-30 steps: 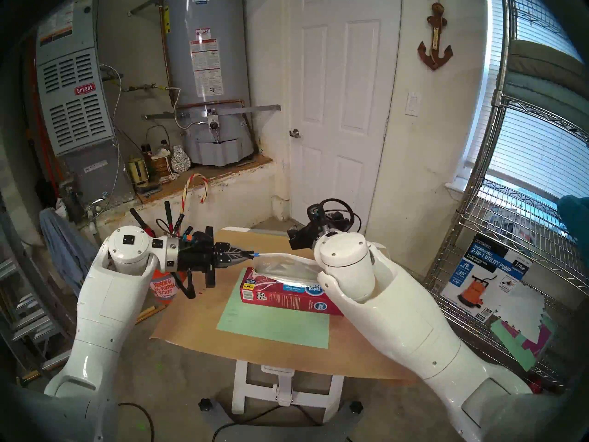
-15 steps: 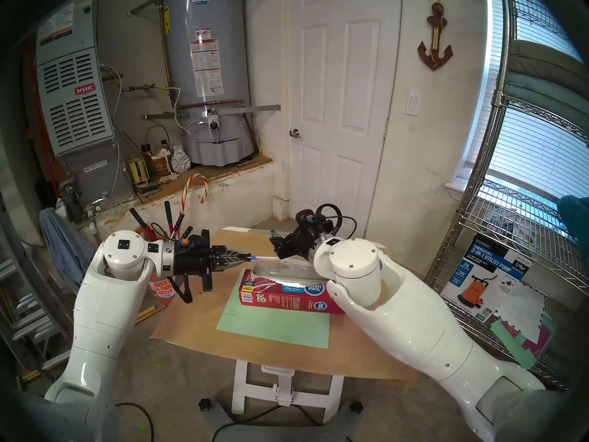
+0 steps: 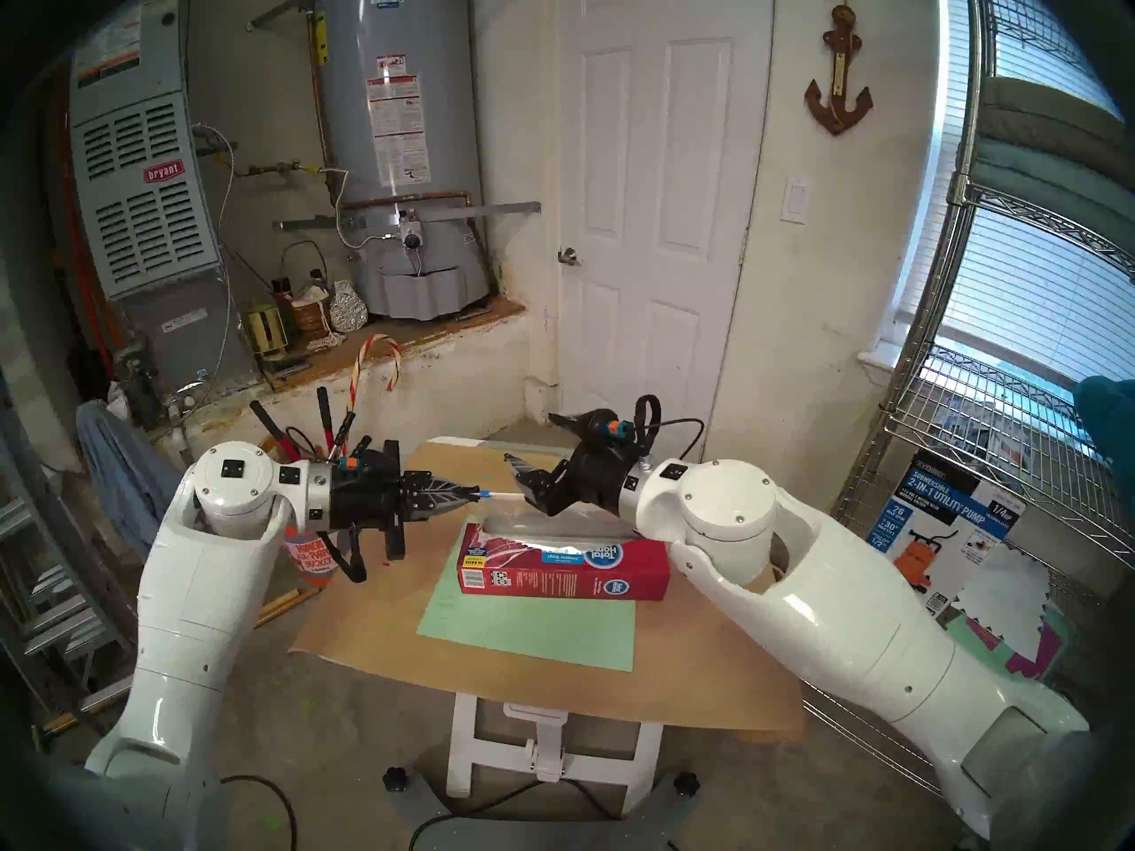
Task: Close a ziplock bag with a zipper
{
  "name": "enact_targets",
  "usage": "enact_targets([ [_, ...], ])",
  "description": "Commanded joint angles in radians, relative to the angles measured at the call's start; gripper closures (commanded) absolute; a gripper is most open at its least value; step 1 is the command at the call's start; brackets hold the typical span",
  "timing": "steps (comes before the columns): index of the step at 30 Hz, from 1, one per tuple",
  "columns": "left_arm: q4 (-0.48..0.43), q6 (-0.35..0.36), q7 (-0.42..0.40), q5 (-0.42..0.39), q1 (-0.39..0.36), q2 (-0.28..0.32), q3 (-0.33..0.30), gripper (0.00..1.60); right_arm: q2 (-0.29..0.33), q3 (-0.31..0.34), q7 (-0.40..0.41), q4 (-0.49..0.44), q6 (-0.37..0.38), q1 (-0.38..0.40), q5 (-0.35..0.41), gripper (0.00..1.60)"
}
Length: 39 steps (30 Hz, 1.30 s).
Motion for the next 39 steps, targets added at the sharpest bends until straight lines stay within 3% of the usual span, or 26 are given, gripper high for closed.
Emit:
enact_targets([
  [1, 0.015, -0.005, 0.000, -0.001, -0.045, 0.003, -0.001, 1.60, 0.017, 0.003, 0.019, -0.049, -0.102, -0.031, -0.021, 0.00],
  [8, 0.026, -0.010, -0.014, -0.002, -0.069, 0.015, -0.002, 1.60, 0.019, -0.017, 0.024, -0.010, -0.187, -0.062, -0.122, 0.00],
  [13, 0.037, -0.018, -0.025, -0.005, -0.084, 0.014, 0.001, 1.60, 0.003, -0.069, 0.068, 0.023, -0.241, -0.031, -0.181, 0.00],
  [18, 0.044, -0.024, -0.034, -0.005, -0.089, 0.009, 0.006, 1.60, -0.051, -0.098, 0.095, 0.038, -0.173, 0.027, -0.198, 0.00],
  [27, 0.042, -0.033, -0.050, -0.007, -0.077, 0.013, -0.004, 1.60, -0.084, -0.109, 0.131, 0.064, -0.057, 0.078, -0.190, 0.00],
  [39, 0.053, -0.044, -0.066, -0.010, -0.089, 0.013, -0.015, 1.60, -0.097, -0.111, 0.142, 0.085, -0.026, 0.078, -0.207, 0.00],
])
